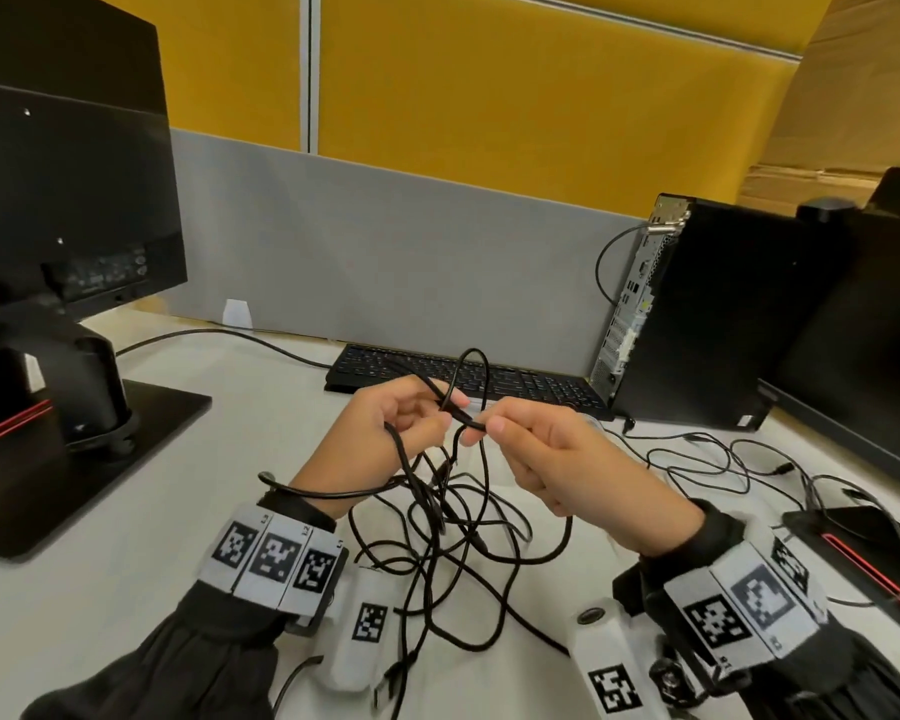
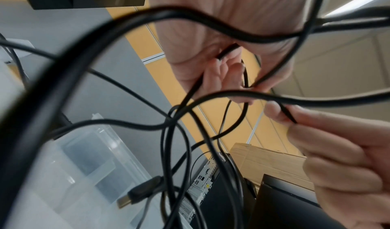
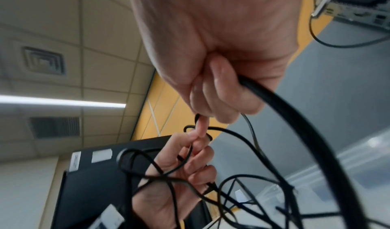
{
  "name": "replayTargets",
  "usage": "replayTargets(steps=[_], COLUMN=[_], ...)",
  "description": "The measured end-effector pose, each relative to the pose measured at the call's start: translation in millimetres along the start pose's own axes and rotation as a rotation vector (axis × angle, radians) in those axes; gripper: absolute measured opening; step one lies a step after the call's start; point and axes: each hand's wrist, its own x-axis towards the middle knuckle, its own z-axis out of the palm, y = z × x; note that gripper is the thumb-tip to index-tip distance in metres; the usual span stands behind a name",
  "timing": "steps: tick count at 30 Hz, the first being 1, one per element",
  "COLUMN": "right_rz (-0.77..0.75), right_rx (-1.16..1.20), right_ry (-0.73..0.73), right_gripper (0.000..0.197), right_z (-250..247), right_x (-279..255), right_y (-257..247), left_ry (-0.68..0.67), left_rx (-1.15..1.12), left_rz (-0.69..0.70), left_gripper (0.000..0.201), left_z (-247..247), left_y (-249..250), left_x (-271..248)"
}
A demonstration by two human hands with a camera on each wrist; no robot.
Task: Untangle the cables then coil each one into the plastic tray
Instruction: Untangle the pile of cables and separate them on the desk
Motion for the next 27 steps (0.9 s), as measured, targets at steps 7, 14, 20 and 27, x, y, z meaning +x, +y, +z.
replayTargets(steps=[7, 14, 20, 27], right_rz=[-0.113, -0.247, -0.141, -0.013], right_rx=[-0.198, -0.146, 0.308, 0.124], right_ry=[-0.064, 0.037, 0.161, 0.186], right_gripper=[0.026, 0.023, 0.023, 0.024], right_z=[0, -37, -49, -46], right_x=[-6, -14, -16, -15], right_y=[2, 18, 36, 36], left_ry=[0.302, 0.539, 0.327, 0.261], left_rx=[0.005, -0.195, -0.451, -0.721], left_rz=[-0.062, -0.204, -0.272, -0.26], left_gripper=[0.024, 0.03, 0.014, 0.016], left_z=[-8, -24, -23, -22], left_y=[-7, -13, -3, 2], left_x=[7, 13, 10, 9])
